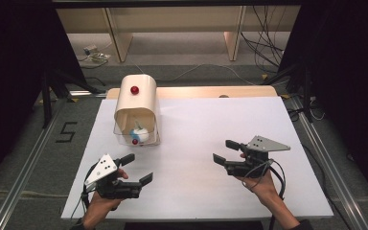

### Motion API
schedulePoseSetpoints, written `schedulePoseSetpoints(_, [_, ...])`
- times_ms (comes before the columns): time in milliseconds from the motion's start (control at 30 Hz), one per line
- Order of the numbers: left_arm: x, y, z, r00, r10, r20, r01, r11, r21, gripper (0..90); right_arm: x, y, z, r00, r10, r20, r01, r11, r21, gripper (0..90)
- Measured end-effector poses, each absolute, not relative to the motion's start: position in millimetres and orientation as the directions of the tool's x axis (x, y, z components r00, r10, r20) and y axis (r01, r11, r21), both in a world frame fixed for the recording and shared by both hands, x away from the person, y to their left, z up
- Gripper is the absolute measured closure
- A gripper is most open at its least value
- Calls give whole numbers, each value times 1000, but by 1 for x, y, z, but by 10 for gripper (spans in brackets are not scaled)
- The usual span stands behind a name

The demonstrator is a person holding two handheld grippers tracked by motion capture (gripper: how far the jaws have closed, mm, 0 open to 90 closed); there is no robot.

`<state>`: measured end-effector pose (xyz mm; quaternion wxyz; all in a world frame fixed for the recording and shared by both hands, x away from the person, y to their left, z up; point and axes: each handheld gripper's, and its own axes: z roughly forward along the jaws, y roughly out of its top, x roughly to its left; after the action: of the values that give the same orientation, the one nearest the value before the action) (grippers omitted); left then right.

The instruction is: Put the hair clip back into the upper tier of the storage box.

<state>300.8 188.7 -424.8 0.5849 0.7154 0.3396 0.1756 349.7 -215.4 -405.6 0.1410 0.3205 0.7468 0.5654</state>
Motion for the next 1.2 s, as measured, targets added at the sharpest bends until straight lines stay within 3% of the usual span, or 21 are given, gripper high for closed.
schedulePoseSetpoints(1200, [301, 189, -425, 712, 685, -155, 291, -87, 953, 67, 327, -249, -419, -705, 701, 107, 305, 164, 938, 215])
